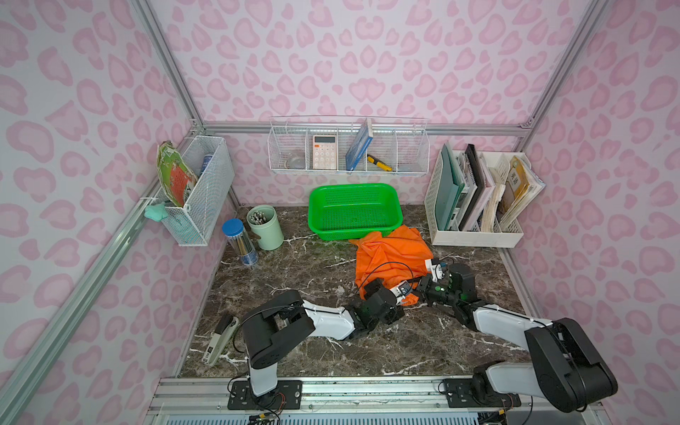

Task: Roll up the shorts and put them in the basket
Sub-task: Roll the shorts at the center of the board.

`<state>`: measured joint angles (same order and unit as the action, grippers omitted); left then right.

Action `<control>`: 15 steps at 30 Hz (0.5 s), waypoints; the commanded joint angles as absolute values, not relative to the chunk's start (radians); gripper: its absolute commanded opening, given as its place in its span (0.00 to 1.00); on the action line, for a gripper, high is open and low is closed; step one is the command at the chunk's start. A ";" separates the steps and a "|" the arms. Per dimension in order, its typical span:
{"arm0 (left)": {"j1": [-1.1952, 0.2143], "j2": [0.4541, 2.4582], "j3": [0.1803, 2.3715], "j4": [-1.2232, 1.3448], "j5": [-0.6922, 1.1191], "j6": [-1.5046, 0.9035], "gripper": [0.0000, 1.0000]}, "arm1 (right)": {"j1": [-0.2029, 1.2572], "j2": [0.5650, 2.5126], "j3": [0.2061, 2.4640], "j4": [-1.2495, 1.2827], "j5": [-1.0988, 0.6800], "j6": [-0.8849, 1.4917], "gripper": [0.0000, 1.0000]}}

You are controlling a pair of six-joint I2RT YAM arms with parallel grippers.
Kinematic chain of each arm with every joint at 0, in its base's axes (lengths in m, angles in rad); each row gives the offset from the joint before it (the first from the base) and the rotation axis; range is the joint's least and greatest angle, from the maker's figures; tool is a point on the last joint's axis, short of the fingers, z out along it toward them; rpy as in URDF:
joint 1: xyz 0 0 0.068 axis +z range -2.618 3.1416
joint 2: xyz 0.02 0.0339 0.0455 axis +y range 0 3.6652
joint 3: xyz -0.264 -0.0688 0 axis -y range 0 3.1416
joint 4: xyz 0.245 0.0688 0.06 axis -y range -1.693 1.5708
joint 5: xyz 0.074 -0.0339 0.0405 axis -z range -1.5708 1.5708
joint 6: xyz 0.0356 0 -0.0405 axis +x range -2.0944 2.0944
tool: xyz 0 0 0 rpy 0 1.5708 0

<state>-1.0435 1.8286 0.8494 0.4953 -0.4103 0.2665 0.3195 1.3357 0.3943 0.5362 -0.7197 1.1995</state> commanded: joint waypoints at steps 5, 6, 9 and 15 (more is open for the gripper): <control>-1.027 1.855 0.861 0.472 -0.474 0.251 0.98 | 0.318 1.327 0.388 0.571 -0.758 1.198 0.00; -1.022 1.855 0.861 0.470 -0.481 0.249 0.93 | 0.317 1.323 0.383 0.569 -0.758 1.197 0.00; -1.013 1.846 0.867 0.445 -0.488 0.231 0.73 | 0.313 1.322 0.369 0.574 -0.755 1.198 0.00; -1.013 1.808 0.886 0.328 -0.449 0.181 0.46 | 0.308 1.333 0.345 0.592 -0.746 1.203 0.00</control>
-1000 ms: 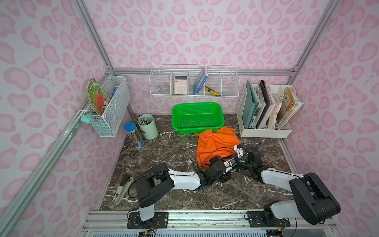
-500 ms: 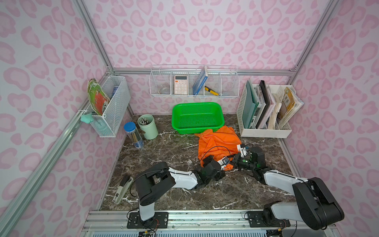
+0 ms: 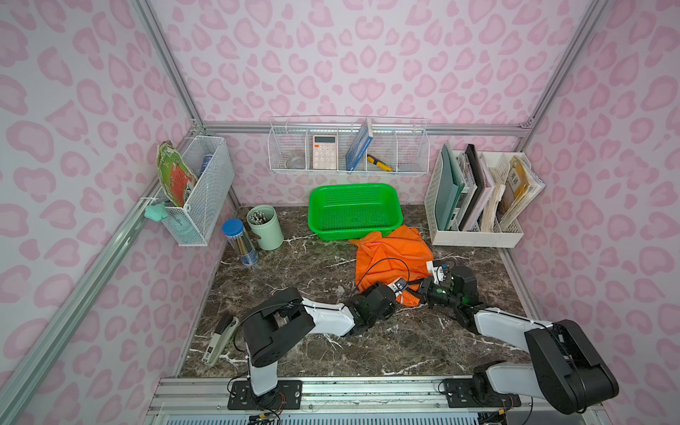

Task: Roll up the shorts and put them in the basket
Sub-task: Roll the shorts at the center of the board.

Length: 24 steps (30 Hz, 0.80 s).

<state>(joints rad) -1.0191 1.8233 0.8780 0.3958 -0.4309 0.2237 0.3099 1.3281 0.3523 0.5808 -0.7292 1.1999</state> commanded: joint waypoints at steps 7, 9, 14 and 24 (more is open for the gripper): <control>-1.012 1.775 0.912 0.154 -0.389 0.119 0.00 | 0.307 1.339 0.339 0.572 -0.726 1.179 0.43; -1.012 1.766 0.913 0.122 -0.378 0.105 0.00 | 0.307 1.336 0.338 0.562 -0.718 1.172 0.50; -1.011 1.735 0.901 0.082 -0.352 0.088 0.00 | 0.305 1.335 0.345 0.552 -0.720 1.164 0.68; -0.945 1.620 1.010 -0.232 -0.135 0.157 0.00 | 0.299 1.200 0.493 0.028 -0.493 0.792 0.86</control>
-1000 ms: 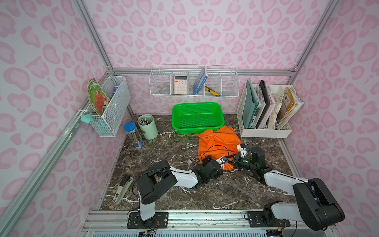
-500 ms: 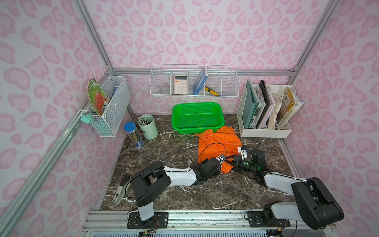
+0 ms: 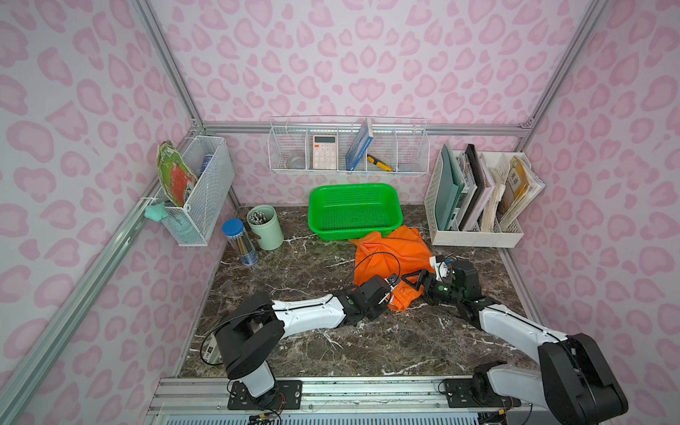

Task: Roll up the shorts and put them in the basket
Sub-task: Roll the shorts at the center of the board.

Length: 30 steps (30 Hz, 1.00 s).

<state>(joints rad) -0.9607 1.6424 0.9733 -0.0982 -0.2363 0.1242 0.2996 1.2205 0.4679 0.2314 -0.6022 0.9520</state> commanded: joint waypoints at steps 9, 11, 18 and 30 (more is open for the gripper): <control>-0.871 1.638 1.217 -0.631 0.099 0.258 0.00 | 0.315 1.037 0.490 -0.131 -0.311 0.565 0.85; -0.865 1.668 1.263 -0.693 0.131 0.275 0.00 | 0.335 0.975 0.486 -0.142 -0.269 0.518 0.85; -0.858 1.769 1.395 -0.845 0.268 0.319 0.00 | 0.449 0.766 0.415 -0.113 -0.089 0.404 0.86; -0.767 2.024 1.679 -1.152 0.481 0.426 0.00 | 0.554 0.697 0.382 -0.068 0.091 0.227 0.86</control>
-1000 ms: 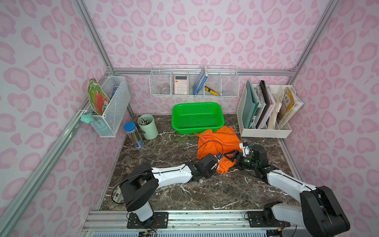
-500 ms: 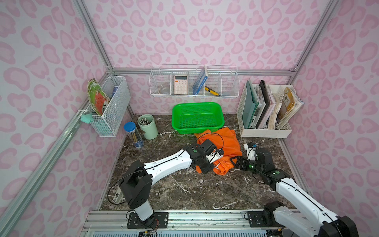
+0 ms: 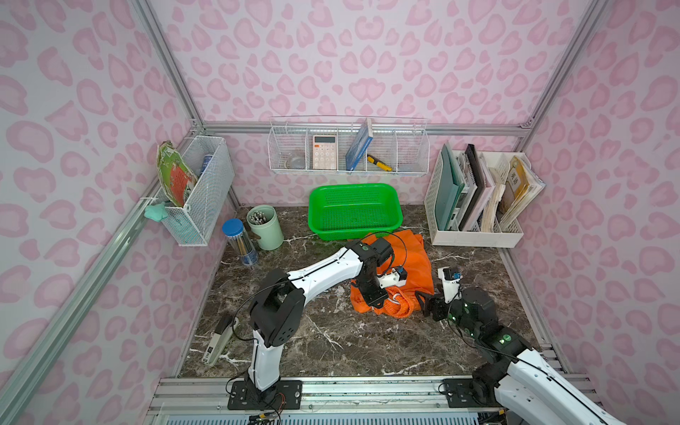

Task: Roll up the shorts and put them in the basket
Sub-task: Roll the shorts at the center of the board.

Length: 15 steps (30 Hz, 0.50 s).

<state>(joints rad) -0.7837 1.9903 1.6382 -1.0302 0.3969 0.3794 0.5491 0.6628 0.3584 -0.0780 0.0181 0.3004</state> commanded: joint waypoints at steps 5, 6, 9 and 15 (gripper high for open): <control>-0.723 2.143 1.797 -1.255 0.525 0.445 0.00 | 0.571 0.855 0.450 -0.075 0.168 0.136 0.86; -0.714 2.164 1.816 -1.268 0.532 0.445 0.00 | 0.576 0.880 0.459 -0.063 0.179 0.110 0.86; -0.696 2.214 1.863 -1.296 0.549 0.455 0.00 | 0.588 0.918 0.469 -0.015 0.184 0.036 0.86; -0.658 2.319 1.973 -1.374 0.582 0.474 0.00 | 0.620 0.907 0.472 0.025 0.147 -0.155 0.89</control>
